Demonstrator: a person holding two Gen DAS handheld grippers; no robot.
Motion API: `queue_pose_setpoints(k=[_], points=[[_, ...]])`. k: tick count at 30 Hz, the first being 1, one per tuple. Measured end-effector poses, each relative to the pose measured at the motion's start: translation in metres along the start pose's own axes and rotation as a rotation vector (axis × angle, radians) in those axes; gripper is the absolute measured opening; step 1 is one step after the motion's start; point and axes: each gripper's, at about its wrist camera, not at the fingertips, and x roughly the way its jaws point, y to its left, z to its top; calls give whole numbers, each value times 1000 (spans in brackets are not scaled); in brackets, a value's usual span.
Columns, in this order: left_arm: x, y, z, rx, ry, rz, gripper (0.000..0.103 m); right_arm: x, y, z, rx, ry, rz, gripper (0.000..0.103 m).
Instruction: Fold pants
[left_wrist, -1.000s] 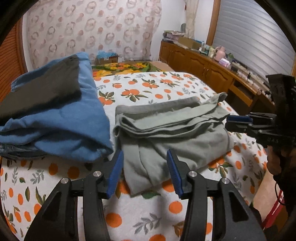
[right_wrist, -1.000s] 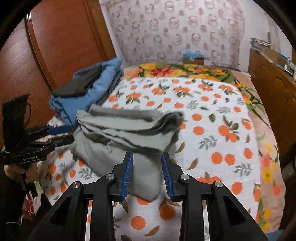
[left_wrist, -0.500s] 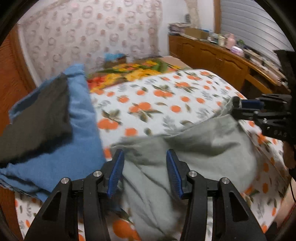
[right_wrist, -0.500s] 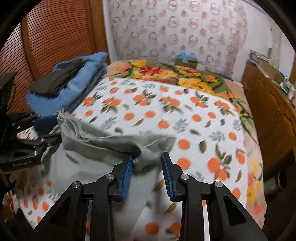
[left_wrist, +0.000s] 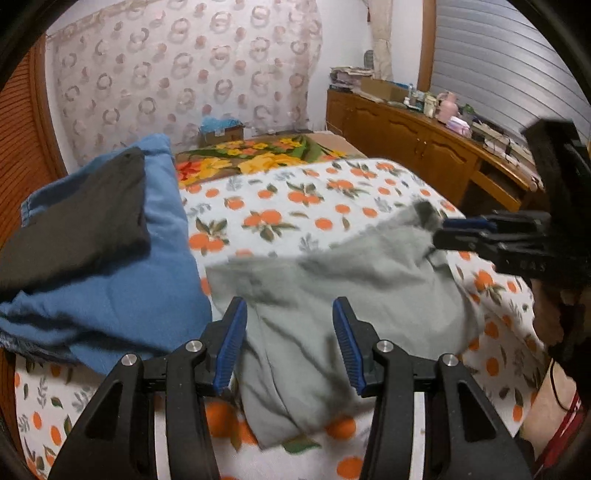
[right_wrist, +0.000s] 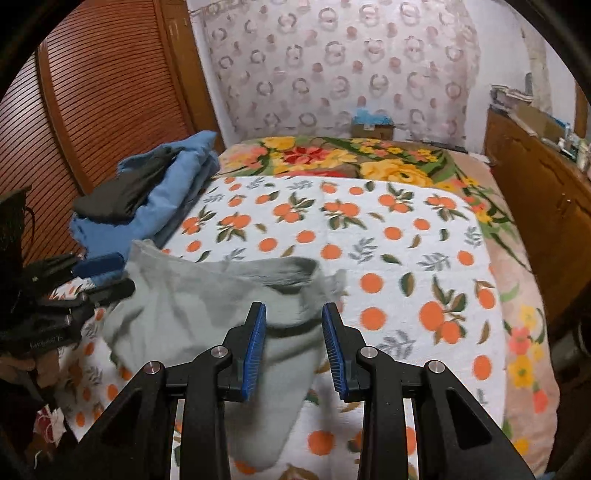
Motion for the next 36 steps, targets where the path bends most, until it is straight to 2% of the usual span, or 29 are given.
queue_pose_setpoints(k=[6,9,11,14,16,21,24,26,31,36], points=[[-2,9,-20,-29,31,4,49,27,3,11,-62,62,-17,32],[-4,12,-25,-36,34,1,49,37,-8,25,-64,41,-81,32],[-8,13,-27,-37,30,-5,49,40,-18,33,-51,18,-154,32],[-14,15,-34,-43,25,-13,49,32,-29,36,6,8,-109,32],[-17,18,-41,-54,29,-18,49,23,-25,30,-6,0,-102,32],[-22,22,-57,-58,48,-27,49,-5,-12,-6,2,7,-31,33],[-23,23,-62,-45,50,-23,49,-21,-8,-29,32,10,13,40],[-23,23,-65,-47,53,-33,48,-30,-6,-42,55,10,29,49],[-21,20,-65,-42,64,-61,29,-35,2,-59,33,30,20,52],[-11,18,-62,-39,91,-56,27,-27,17,-65,-29,79,10,52]])
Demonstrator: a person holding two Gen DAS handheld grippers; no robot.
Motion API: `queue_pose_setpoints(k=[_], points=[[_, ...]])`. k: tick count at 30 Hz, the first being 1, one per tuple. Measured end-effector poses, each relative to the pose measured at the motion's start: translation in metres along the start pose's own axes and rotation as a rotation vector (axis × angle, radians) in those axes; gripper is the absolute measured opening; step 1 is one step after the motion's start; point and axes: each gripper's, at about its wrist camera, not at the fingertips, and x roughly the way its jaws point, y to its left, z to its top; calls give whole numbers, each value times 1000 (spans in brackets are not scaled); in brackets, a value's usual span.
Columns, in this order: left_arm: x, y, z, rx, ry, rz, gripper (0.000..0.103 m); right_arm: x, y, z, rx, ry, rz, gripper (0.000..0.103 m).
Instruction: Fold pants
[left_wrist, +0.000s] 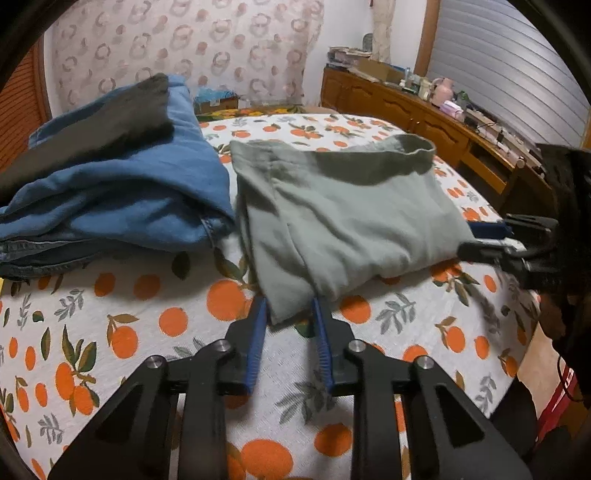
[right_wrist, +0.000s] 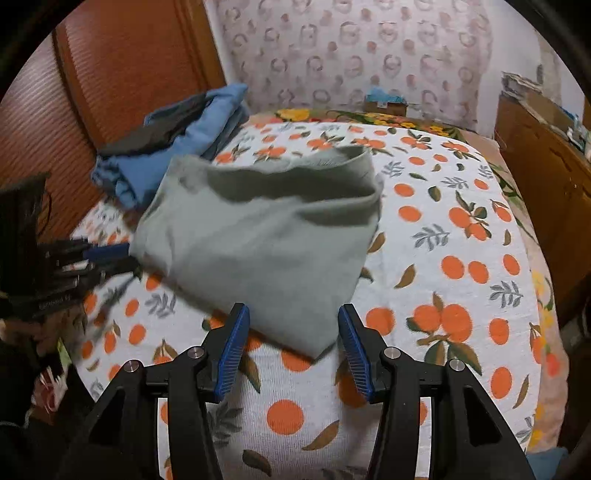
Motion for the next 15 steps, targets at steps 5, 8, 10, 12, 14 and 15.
queue_pose_setpoints(k=[5,8,10,12,14,15], points=[[5,-1,6,12,-2,8,27,2,2,1,-41,24,-20,52],[6,0,6,13,-13,-3,13,3,7,3,-64,23,-38,52],[1,1,5,6,-30,0,6,5,11,2,-81,16,-50,43],[-4,5,3,-1,-38,9,5,9,15,1,-87,6,-73,24],[-7,8,0,-9,-36,11,5,5,10,-1,-66,-8,-37,7],[-8,9,-2,-7,-36,16,5,2,7,-1,-60,-20,-32,6]])
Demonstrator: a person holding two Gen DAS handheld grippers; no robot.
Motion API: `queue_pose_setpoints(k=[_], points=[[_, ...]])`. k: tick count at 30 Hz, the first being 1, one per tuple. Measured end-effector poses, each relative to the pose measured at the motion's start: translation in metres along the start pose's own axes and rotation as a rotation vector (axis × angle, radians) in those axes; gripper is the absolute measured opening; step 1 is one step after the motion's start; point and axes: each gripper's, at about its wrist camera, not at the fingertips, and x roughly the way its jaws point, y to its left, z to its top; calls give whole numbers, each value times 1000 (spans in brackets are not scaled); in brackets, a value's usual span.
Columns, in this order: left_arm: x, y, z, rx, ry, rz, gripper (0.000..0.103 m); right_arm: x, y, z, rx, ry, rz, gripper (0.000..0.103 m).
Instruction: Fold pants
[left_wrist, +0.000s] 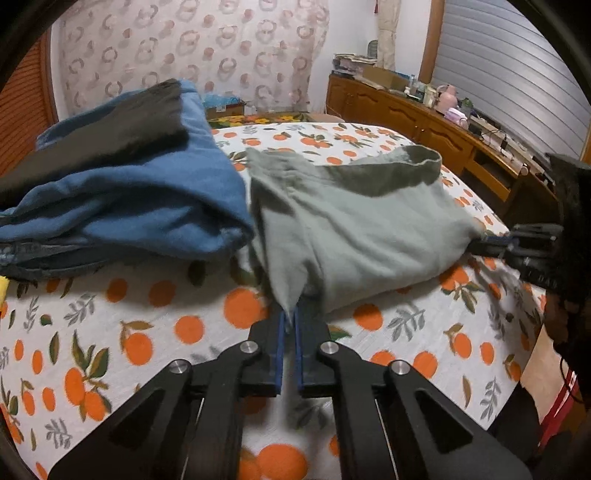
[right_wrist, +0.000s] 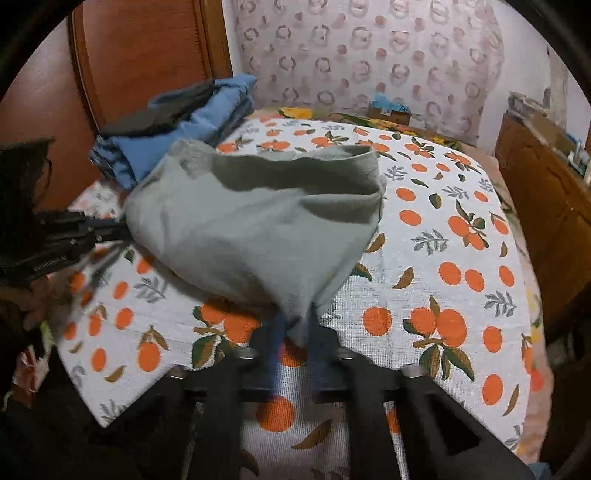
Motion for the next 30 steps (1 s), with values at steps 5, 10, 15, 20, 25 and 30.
queue_pose_setpoints(k=[5,10,15,20,25,30], points=[[-10,-5,-11,12,2,-4,5,-16,-2,-7,12,-40,8,5],[-30,-14,-23,19,-9,-20,5,-33,2,-20,12,-47,17,5],[-52,-30,-50,42,3,-47,5,-61,5,-43,20,-53,34,5],[-55,-35,-70,29,25,-44,5,-71,8,-69,36,-32,54,5],[-60,-32,-74,12,18,-24,5,-76,11,-76,52,-39,54,5],[-72,-22,-75,-16,-15,-22,23,-84,12,-76,56,-60,49,15]])
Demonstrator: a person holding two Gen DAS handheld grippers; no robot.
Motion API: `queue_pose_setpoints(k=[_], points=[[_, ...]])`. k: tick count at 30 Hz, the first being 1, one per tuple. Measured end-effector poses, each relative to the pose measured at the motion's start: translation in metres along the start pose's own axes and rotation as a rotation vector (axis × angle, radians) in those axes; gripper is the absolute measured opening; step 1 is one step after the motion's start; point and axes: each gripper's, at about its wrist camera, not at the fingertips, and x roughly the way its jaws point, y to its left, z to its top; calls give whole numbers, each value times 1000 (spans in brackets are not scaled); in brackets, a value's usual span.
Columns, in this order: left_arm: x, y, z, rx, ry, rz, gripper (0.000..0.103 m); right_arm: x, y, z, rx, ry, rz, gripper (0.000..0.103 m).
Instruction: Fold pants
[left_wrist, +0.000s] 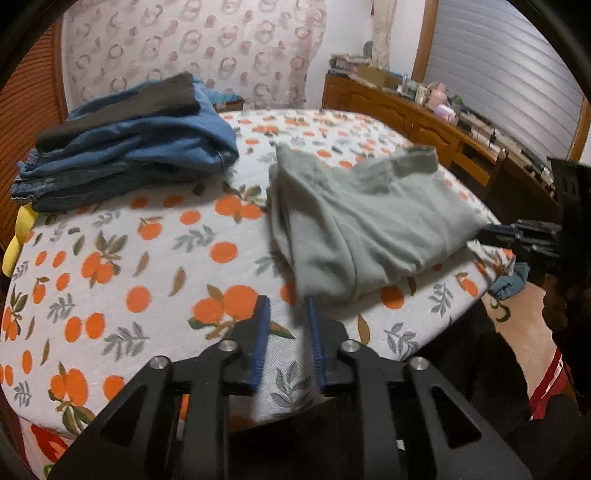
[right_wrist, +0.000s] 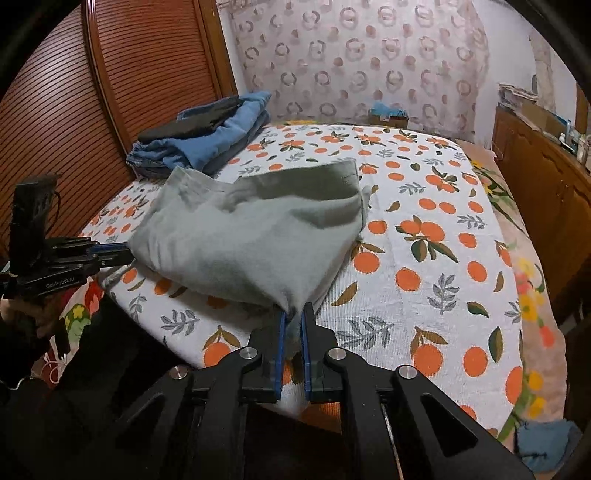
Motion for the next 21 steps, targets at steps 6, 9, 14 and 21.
queue_pose_setpoints(k=[6,9,14,21], points=[[-10,-4,15,20,-47,-29,46,-16,-5,-4,12,-32,-27,29],[-7,-10,25,27,-60,-32,46,-18,-6,1,17,-49,-31,31],[6,-22,43,44,-62,-43,46,1,-5,19,13,-60,-3,31],[37,-35,63,92,-23,-30,46,49,-11,57,17,-2,-22,31]])
